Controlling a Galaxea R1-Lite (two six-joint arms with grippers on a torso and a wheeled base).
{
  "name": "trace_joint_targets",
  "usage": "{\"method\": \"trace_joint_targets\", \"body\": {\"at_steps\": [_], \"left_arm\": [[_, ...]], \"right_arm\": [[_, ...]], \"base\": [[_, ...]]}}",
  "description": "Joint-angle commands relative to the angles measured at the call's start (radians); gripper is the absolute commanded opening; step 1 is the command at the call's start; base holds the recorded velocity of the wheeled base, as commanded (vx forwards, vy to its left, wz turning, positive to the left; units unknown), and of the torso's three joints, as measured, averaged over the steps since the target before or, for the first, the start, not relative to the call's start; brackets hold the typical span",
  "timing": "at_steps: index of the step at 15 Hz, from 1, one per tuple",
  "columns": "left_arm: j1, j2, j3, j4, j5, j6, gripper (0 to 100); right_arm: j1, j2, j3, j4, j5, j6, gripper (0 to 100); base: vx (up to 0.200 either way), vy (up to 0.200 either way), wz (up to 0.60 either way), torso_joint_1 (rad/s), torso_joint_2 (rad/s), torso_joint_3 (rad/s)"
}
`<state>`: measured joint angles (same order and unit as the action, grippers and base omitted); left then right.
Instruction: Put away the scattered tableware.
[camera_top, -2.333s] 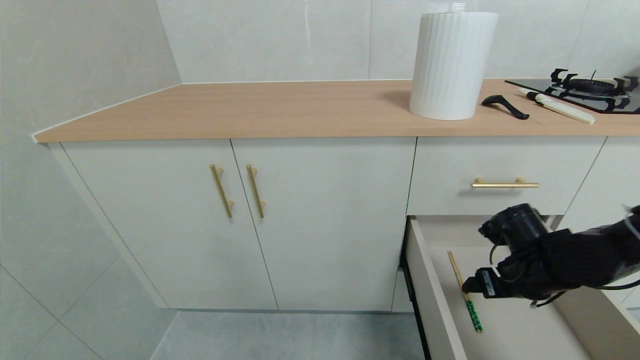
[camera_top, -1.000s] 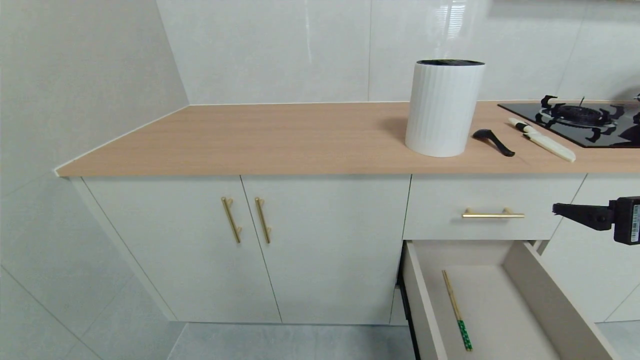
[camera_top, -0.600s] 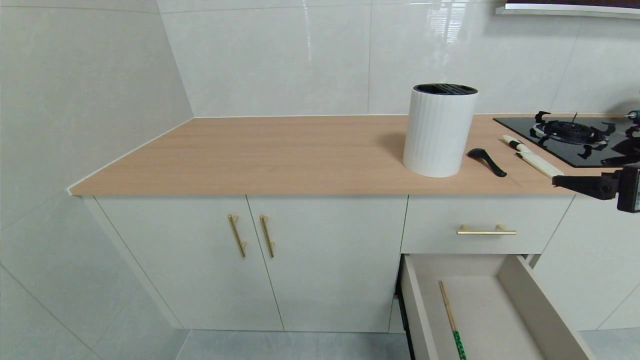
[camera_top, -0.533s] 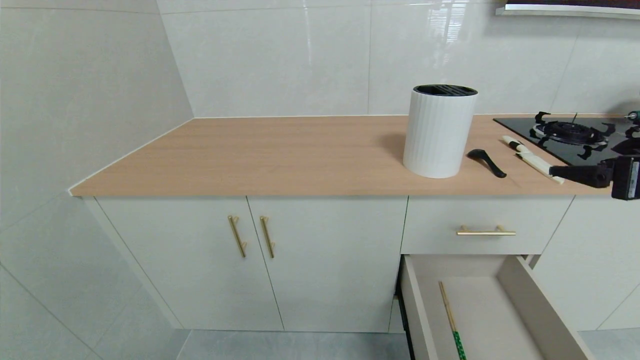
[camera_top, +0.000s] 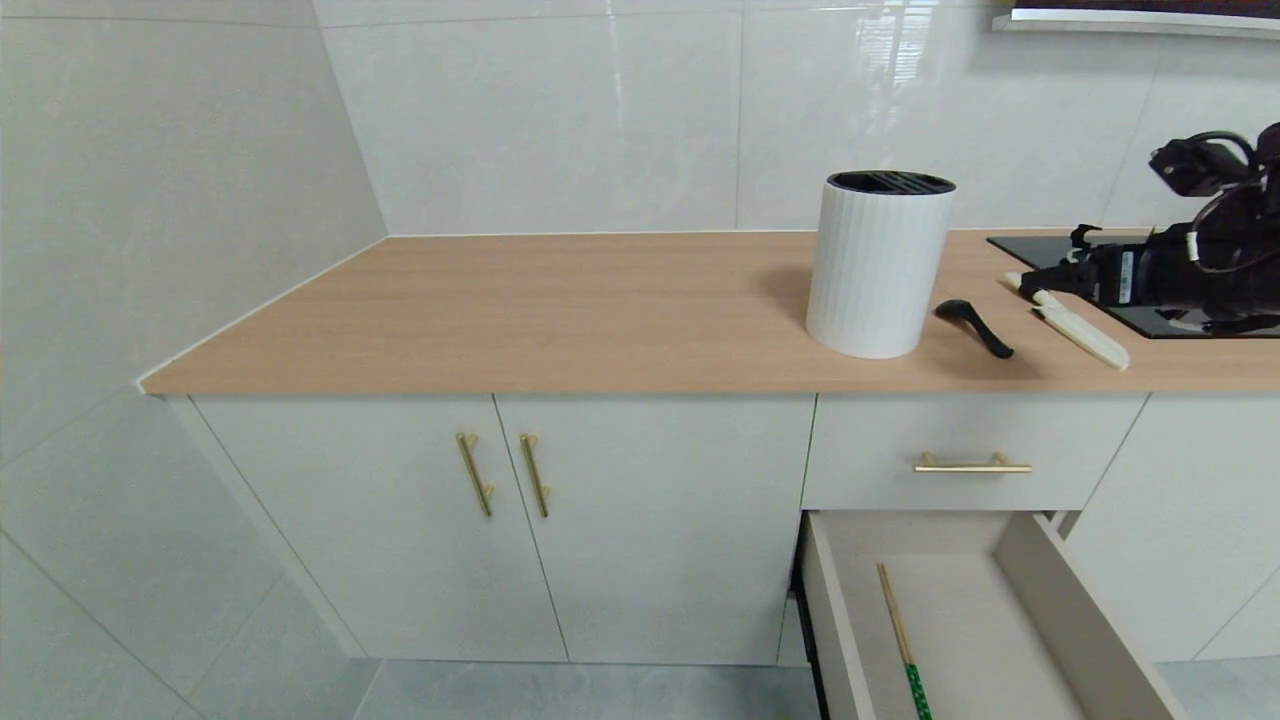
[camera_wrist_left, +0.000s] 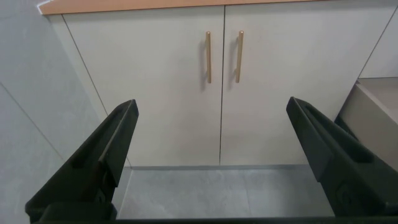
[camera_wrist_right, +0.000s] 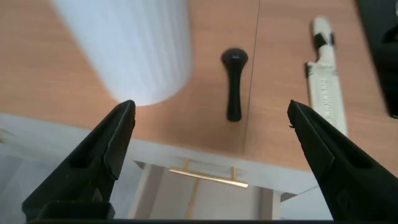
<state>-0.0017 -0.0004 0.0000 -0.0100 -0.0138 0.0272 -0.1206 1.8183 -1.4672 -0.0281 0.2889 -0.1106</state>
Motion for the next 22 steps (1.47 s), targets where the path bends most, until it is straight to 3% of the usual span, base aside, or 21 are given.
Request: {"method": "trace_joint_targets", "body": {"at_steps": [1,12,22], "left_arm": [[0.0,0.0,0.0,-0.001,0.0,0.0,100],[0.0,0.0,-0.002,-0.001,0.0,0.0,100],[0.0,0.0,0.0,-0.001,0.0,0.0,100]], "right_arm": [[0.001,0.171,-0.09,0.013,-0.004,-0.032,100],[0.027,0.394,-0.282,0.005,-0.06,0.005,100],[0.032,0.449,-0.328,0.005,-0.113,0.014,100]], "base": [[0.0,0.0,0.0,0.0,0.0,0.0],[0.0,0.0,0.0,0.0,0.0,0.0],[0.0,0.0,0.0,0.0,0.0,0.0]]}}
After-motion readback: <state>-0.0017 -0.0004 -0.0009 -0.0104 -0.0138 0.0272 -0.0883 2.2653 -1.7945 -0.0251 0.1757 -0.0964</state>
